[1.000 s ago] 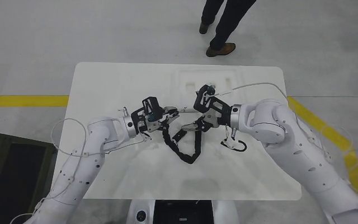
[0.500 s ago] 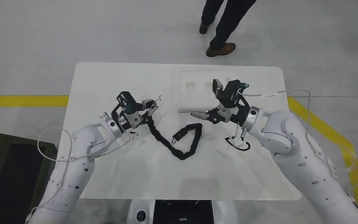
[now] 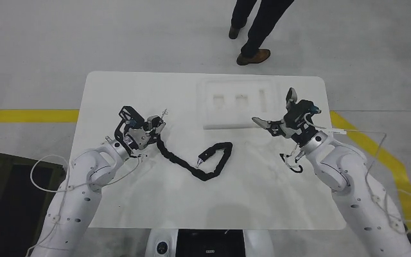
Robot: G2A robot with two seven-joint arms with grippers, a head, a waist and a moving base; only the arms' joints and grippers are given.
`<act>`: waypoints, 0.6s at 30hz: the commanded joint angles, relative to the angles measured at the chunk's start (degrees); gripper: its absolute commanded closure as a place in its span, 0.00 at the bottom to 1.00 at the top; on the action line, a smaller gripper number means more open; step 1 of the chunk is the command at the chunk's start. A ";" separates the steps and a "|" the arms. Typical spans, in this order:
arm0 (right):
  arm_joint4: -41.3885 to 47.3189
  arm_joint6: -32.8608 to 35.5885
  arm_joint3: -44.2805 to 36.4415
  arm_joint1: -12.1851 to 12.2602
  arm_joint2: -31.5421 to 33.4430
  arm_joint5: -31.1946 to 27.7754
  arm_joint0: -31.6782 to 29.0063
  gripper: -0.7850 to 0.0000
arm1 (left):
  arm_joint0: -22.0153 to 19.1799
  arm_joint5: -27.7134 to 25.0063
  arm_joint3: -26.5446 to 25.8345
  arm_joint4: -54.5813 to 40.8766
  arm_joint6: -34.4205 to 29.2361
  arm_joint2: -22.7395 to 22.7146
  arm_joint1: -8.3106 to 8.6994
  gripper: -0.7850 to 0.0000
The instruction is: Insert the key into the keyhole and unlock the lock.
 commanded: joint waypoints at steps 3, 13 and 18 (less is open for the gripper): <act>-0.38 -0.25 -0.14 -0.02 0.53 0.75 -0.48 0.00 | 0.42 -0.29 -0.73 -0.79 -0.31 -0.17 0.02 1.00; -0.38 -0.25 -0.14 -0.02 0.53 0.75 -0.48 0.00 | 0.42 -0.29 -0.73 -0.79 -0.31 -0.17 0.02 1.00; -0.38 -0.25 -0.14 -0.02 0.53 0.75 -0.48 0.00 | 0.42 -0.29 -0.73 -0.79 -0.31 -0.17 0.02 1.00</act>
